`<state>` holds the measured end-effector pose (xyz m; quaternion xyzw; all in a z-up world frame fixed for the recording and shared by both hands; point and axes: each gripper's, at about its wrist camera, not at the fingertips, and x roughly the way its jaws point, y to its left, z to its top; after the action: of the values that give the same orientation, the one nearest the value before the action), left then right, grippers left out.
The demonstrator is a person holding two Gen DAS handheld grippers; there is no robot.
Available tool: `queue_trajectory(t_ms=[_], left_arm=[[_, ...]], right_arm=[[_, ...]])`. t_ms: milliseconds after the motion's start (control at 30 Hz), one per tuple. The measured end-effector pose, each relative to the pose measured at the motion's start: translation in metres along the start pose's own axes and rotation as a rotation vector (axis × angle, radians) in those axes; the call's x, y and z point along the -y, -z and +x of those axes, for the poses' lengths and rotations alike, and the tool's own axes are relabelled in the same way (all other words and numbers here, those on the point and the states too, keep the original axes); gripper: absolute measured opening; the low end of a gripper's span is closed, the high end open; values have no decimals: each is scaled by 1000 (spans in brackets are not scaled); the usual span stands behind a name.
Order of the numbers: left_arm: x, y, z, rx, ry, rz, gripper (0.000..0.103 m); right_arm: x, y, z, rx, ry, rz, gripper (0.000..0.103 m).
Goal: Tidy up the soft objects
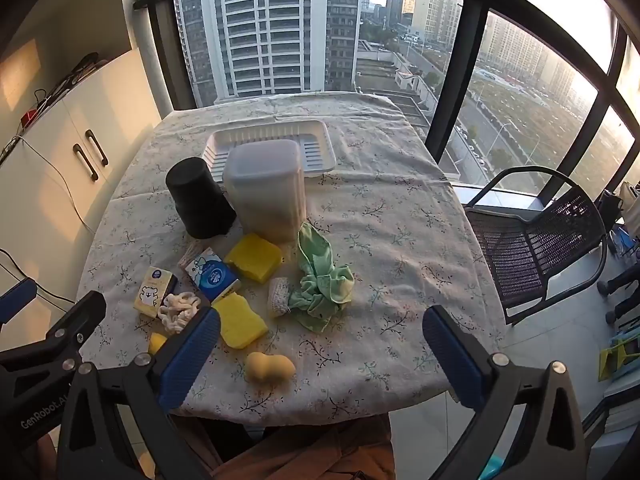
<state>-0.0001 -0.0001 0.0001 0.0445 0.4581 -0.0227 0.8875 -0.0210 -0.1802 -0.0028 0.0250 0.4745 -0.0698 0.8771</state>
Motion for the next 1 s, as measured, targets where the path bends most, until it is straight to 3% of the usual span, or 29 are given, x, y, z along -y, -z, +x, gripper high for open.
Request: queue_trajectory(t_ms=[1000], left_arm=[[0,0,1,-1,4,-1,103]], right_arm=[[-4,0,2,-13,1,-8,103]])
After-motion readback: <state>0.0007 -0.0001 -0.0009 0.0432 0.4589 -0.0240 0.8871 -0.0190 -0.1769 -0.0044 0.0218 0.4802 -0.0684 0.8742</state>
